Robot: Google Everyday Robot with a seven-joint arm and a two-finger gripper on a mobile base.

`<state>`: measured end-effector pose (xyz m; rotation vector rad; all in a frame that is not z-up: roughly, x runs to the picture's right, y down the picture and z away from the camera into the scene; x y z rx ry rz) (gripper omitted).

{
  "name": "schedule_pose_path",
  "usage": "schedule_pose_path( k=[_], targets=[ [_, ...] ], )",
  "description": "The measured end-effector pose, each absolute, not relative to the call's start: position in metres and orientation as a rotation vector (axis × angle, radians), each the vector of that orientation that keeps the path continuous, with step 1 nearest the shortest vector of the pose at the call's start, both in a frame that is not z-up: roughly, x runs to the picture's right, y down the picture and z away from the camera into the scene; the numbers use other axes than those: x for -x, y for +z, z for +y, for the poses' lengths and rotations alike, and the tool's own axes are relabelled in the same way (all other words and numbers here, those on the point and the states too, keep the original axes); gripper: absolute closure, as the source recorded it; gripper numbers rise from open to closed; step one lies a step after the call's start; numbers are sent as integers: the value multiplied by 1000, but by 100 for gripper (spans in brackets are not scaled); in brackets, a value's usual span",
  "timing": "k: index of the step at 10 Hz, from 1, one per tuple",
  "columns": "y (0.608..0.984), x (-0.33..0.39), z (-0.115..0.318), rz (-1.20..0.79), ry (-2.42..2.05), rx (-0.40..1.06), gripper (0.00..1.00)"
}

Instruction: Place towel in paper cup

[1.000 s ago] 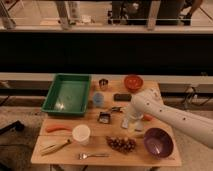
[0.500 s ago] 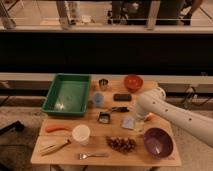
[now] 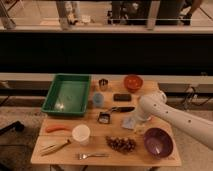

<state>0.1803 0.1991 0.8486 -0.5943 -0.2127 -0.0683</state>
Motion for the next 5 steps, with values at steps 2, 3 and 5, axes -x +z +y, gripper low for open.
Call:
schedule_pose_path(
  k=[2, 3, 5],
  targets=[
    [850, -174, 198, -226, -76, 600, 58],
    [849, -175, 198, -227, -69, 599, 64],
    [840, -171, 188, -222, -65, 583, 84]
  ],
)
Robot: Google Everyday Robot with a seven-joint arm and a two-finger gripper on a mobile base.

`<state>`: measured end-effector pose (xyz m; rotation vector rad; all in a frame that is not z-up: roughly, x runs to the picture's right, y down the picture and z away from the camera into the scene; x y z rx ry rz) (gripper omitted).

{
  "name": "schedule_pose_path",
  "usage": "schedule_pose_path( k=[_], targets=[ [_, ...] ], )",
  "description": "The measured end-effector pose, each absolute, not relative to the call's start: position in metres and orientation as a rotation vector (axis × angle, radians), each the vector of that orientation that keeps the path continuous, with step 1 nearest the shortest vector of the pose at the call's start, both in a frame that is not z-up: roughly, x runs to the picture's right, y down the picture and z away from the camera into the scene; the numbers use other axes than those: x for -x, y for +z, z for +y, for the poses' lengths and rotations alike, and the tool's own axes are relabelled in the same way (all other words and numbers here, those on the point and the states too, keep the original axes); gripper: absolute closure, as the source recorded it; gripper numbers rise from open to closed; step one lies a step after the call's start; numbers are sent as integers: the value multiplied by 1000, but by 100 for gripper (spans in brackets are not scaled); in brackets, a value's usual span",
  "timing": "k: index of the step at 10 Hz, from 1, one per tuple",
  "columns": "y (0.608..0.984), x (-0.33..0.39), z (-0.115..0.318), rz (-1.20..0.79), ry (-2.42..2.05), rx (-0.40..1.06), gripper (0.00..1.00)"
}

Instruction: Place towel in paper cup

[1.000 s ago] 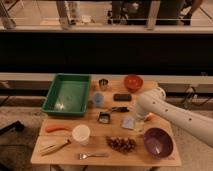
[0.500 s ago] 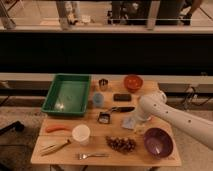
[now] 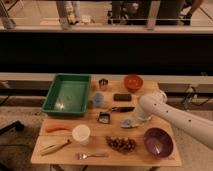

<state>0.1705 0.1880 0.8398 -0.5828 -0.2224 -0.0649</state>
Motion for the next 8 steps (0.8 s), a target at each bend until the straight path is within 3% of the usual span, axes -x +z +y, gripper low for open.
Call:
schedule_pose_path(
  k=[1, 2, 8],
  targets=[
    [829, -162, 174, -224, -71, 562, 95],
    [817, -157, 159, -226, -76, 541, 99],
    [751, -133, 97, -252, -124, 421, 100]
  ],
)
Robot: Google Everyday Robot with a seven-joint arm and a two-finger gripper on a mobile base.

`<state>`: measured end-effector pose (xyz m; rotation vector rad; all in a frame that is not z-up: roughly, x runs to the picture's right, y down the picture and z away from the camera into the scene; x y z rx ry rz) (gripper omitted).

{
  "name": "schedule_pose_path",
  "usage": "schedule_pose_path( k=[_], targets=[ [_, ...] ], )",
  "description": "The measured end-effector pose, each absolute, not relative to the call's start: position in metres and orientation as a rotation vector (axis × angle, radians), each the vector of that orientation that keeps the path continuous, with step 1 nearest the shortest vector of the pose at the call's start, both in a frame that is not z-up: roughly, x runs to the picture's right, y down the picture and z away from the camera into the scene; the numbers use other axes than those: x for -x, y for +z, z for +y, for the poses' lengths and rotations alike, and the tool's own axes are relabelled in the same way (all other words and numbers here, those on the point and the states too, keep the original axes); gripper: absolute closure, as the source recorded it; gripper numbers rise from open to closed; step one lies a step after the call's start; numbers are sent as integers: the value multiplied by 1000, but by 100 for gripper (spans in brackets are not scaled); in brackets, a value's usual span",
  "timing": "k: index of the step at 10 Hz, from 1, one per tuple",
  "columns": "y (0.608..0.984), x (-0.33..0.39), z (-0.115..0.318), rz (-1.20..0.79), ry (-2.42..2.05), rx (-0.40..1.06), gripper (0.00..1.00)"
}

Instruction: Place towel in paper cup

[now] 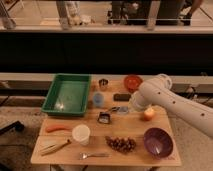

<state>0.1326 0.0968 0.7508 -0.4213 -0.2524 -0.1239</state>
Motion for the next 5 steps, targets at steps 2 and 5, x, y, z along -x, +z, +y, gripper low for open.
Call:
schedule_pose_path(
  k=[2, 5],
  targets=[
    [742, -105, 97, -288, -162, 416, 100],
    [728, -48, 105, -362, -237, 418, 100]
  ],
)
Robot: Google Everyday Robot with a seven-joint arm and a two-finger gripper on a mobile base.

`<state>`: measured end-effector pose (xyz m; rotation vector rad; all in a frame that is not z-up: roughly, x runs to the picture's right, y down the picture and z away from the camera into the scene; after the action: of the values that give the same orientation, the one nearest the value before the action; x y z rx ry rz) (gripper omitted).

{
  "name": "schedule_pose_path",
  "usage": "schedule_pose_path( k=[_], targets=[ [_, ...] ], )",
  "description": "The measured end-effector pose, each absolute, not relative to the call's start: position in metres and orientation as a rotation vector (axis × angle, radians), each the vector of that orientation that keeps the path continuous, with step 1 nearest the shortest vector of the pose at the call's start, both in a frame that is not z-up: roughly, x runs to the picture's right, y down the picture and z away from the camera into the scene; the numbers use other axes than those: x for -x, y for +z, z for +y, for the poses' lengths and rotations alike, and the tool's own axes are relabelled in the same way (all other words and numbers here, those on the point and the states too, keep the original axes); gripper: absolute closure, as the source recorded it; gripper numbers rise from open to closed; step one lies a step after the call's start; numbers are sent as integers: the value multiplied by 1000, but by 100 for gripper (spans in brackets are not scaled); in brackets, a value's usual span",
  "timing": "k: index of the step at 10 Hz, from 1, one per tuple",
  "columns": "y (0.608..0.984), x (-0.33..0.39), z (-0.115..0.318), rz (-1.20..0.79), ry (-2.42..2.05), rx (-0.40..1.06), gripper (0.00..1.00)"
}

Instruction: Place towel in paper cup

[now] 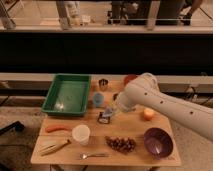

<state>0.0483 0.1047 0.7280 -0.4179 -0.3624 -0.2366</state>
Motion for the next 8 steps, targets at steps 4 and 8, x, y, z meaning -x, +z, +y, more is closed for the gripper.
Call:
schedule_pose_path(
  k=[4, 8],
  targets=[
    [678, 14, 112, -486, -376, 379, 100],
    [644, 58, 132, -621, -467, 368, 100]
  ],
)
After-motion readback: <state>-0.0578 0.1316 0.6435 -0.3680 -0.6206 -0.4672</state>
